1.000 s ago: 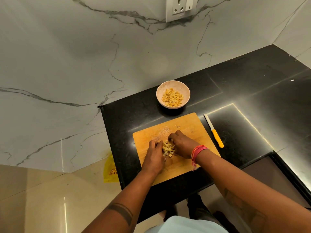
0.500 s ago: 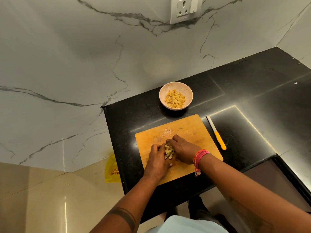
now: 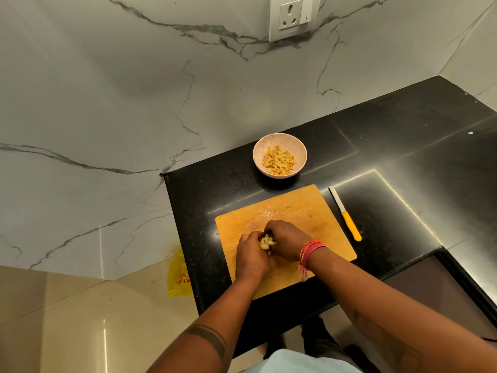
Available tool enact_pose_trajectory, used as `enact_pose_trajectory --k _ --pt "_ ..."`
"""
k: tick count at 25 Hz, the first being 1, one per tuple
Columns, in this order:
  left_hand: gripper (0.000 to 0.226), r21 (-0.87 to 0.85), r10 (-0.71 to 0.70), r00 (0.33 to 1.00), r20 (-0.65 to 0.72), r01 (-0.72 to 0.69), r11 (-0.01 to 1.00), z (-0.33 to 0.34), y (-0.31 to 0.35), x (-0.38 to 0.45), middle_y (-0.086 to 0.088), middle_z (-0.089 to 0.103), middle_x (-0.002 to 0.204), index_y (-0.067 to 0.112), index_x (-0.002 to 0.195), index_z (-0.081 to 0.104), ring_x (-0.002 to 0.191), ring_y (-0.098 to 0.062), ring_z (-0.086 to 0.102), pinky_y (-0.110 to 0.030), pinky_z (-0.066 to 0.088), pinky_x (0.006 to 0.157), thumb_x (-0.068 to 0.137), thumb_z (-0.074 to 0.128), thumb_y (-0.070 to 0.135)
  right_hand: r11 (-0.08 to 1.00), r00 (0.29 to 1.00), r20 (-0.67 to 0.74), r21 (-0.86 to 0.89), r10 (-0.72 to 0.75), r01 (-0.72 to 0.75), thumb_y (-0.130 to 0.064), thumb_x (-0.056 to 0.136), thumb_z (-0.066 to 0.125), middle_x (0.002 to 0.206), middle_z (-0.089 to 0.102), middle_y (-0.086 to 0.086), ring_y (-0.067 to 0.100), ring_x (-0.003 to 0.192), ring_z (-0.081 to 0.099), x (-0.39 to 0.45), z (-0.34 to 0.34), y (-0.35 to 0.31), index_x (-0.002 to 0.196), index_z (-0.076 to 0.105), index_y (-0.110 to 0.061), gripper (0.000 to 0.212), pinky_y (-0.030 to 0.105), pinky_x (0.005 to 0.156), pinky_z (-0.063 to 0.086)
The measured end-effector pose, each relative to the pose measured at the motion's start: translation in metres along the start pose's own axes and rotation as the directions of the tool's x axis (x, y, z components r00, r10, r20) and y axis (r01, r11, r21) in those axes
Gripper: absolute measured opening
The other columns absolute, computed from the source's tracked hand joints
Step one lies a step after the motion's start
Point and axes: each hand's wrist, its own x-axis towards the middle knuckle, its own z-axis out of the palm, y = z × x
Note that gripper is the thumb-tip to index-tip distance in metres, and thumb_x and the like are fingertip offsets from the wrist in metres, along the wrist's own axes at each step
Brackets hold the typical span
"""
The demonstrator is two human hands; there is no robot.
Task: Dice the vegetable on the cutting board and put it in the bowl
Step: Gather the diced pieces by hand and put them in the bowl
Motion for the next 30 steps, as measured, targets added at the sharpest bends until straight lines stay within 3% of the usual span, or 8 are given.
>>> enact_pose_trajectory --k 6,9,11,14,20,26,30 --pt "0.048 -0.17 -0.164 0.985 0.057 0.172 0.97 -0.001 0.016 0.008 -0.005 0.059 0.135 0.018 0.135 0.06 0.122 -0.025 0.056 -0.032 0.047 0.098 0.091 0.061 0.0 0.938 0.983 0.061 0.292 0.176 -0.186 -0.004 0.086 0.068 0.127 0.067 0.009 0.025 0.113 0.062 0.002 -0.005 0.001 0.13 0.065 -0.011 0.044 0.032 0.094 0.052" --pt "0.045 -0.332 -0.276 0.951 0.141 0.308 0.891 -0.011 0.024 0.01 -0.001 0.067 0.12 0.017 0.13 0.066 0.105 -0.022 0.065 -0.034 0.059 0.079 0.091 0.053 -0.001 0.823 0.966 0.099 0.508 0.238 -0.255 0.006 0.083 0.06 0.124 0.068 0.011 0.026 0.113 0.063 -0.002 -0.012 -0.001 0.128 0.067 -0.005 0.047 0.036 0.092 0.053" --pt "0.032 -0.404 -0.289 0.947 0.141 0.321 0.856 -0.017 0.028 0.012 0.005 0.068 0.1 0.019 0.119 0.072 0.09 -0.015 0.064 -0.03 0.056 0.066 0.096 0.052 0.007 0.716 0.958 0.113 0.642 0.264 -0.273 0.009 0.083 0.056 0.114 0.072 0.016 0.028 0.099 0.068 -0.003 -0.016 0.0 0.12 0.071 -0.003 0.041 0.046 0.09 0.057" --pt "0.022 -0.424 -0.295 0.951 0.094 0.306 0.852 -0.018 0.038 0.015 0.011 0.065 0.089 0.02 0.111 0.074 0.088 -0.011 0.062 -0.026 0.052 0.07 0.1 0.055 0.015 0.656 0.951 0.144 0.695 0.275 -0.295 0.01 0.086 0.057 0.106 0.074 0.016 0.031 0.096 0.071 -0.002 -0.026 0.008 0.117 0.073 -0.002 0.037 0.051 0.089 0.06" --pt "0.016 -0.414 -0.312 0.946 0.093 0.322 0.851 -0.009 0.072 0.033 0.008 0.07 0.091 0.02 0.105 0.077 0.089 -0.014 0.066 -0.036 0.059 0.086 0.097 0.064 0.016 0.539 0.94 0.209 0.776 0.271 -0.328 0.014 0.09 0.057 0.107 0.073 0.019 0.035 0.104 0.071 -0.004 -0.069 0.027 0.113 0.072 0.001 0.031 0.041 0.09 0.061" --pt "0.016 -0.388 -0.282 0.959 0.037 0.274 0.88 -0.019 0.137 0.085 -0.001 0.076 0.087 0.021 0.086 0.079 0.085 -0.024 0.071 -0.044 0.061 0.081 0.088 0.065 0.015 0.634 0.963 0.113 0.732 0.246 -0.249 0.008 0.088 0.062 0.103 0.076 0.011 0.028 0.099 0.073 0.033 -0.138 0.052 0.108 0.077 -0.009 0.031 0.043 0.092 0.06" --pt "0.031 -0.496 -0.323 0.946 -0.04 0.262 0.828 -0.046 0.187 0.14 -0.01 0.071 0.112 0.009 0.119 0.07 0.093 -0.025 0.066 -0.03 0.053 0.068 0.089 0.065 0.014 0.744 0.975 -0.014 0.648 0.223 -0.161 0.007 0.084 0.066 0.11 0.074 0.012 0.027 0.104 0.071 0.084 -0.196 0.051 0.112 0.076 -0.009 0.034 0.042 0.097 0.058"
